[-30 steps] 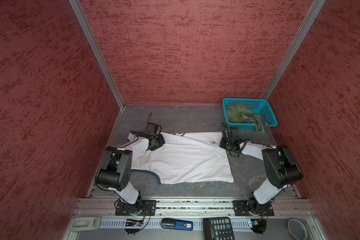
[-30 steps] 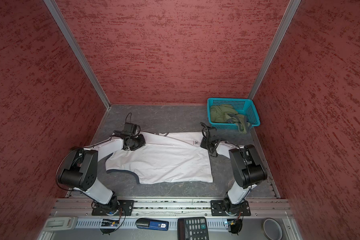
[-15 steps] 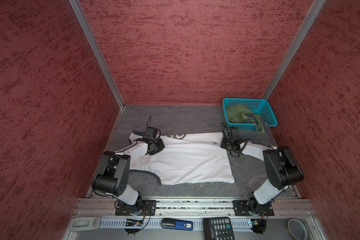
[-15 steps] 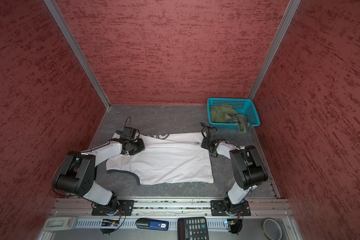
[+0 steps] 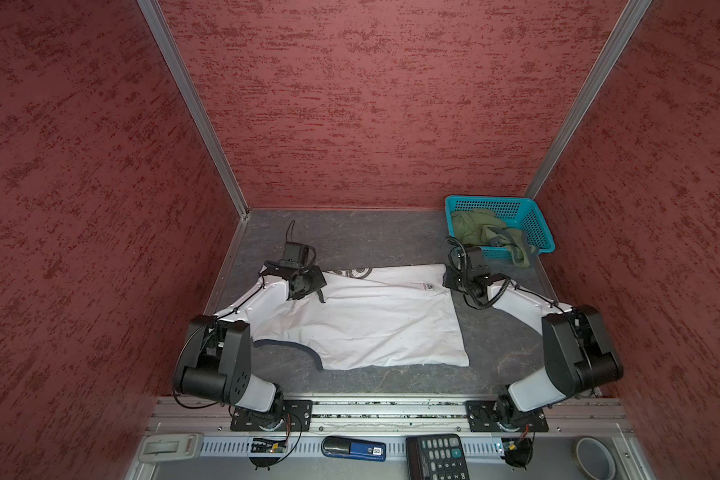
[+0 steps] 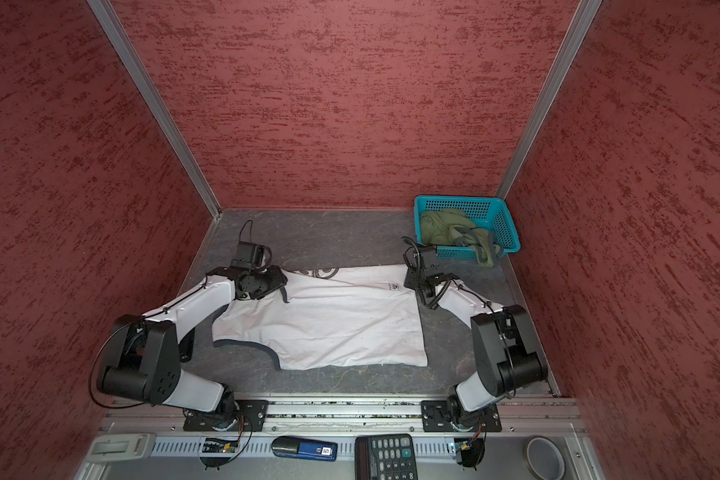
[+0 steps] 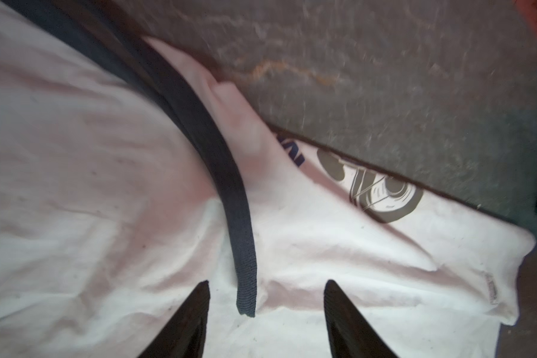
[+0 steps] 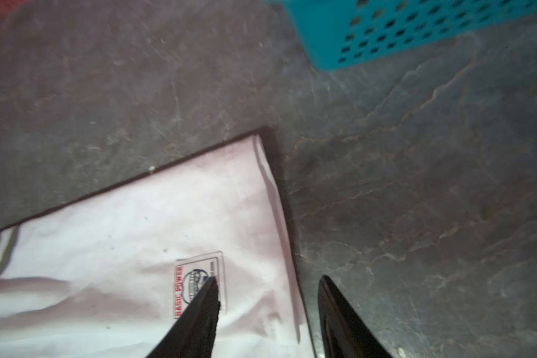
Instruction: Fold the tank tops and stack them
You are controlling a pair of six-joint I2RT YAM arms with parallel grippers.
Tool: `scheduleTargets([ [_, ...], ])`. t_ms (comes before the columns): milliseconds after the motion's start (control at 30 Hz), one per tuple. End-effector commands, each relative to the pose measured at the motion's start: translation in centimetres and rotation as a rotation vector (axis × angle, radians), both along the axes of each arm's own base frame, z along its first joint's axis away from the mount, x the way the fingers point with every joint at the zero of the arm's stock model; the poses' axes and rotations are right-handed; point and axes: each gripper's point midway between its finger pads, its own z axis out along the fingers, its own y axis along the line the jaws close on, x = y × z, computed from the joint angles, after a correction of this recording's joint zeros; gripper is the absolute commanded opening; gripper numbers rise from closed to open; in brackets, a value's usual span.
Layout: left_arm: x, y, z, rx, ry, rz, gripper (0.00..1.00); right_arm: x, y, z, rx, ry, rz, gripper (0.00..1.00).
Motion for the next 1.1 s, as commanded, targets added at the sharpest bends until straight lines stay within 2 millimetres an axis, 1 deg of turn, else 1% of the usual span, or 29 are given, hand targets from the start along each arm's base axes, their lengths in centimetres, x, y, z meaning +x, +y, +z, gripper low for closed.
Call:
scheduleTargets([
  [0, 0.8, 4.7, 0.5, 0.044, 0.050, 0.127, 0.66, 0.5, 2.1, 1.3, 0.026, -0.033, 0.067, 0.55],
  [100, 2.7, 8.0, -0.2, 0.034, 0.084, 0.228, 0.68, 0.9, 3.9, 0.6, 0.040, -0.026, 0.108, 0.56],
  [167, 4.4, 9.7, -0.7, 0.024, 0.090, 0.271, 0.69, 1.1, 4.7, 0.1, 0.046, -0.019, 0.126, 0.56],
  [233, 6.2, 10.9, -1.3, 0.016, 0.112, 0.295, 0.70, 1.2, 5.0, -0.5, 0.051, -0.011, 0.134, 0.56],
  [267, 6.7, 11.4, -1.5, 0.026, 0.126, 0.309, 0.71, 1.1, 5.1, -0.8, 0.050, -0.005, 0.138, 0.56],
  [333, 7.6, 12.7, -2.5, 0.058, 0.168, 0.351, 0.72, 1.0, 5.2, -1.2, 0.046, 0.001, 0.143, 0.56],
  [500, 9.5, 14.5, -4.0, 0.103, 0.218, 0.393, 0.72, 0.5, 5.0, -2.2, 0.033, 0.015, 0.150, 0.57],
  [567, 9.8, 15.1, -4.6, 0.128, 0.248, 0.407, 0.71, 0.4, 5.0, -2.5, 0.033, 0.019, 0.151, 0.57],
  [633, 9.7, 15.5, -5.3, 0.142, 0.281, 0.423, 0.72, 0.4, 4.9, -2.7, 0.031, 0.024, 0.148, 0.57],
  [800, 9.3, 15.7, -6.9, 0.155, 0.325, 0.443, 0.71, 0.5, 4.8, -2.9, 0.025, 0.027, 0.144, 0.57],
  [867, 9.2, 15.8, -7.6, 0.158, 0.346, 0.446, 0.69, 0.5, 4.8, -3.0, 0.024, 0.030, 0.143, 0.57],
  [967, 9.3, 16.2, -8.4, 0.160, 0.363, 0.450, 0.64, 0.5, 4.8, -3.3, 0.022, 0.037, 0.141, 0.58],
  [1067, 9.5, 16.4, -9.0, 0.156, 0.363, 0.451, 0.53, 0.4, 4.8, -3.4, 0.019, 0.042, 0.140, 0.58],
])
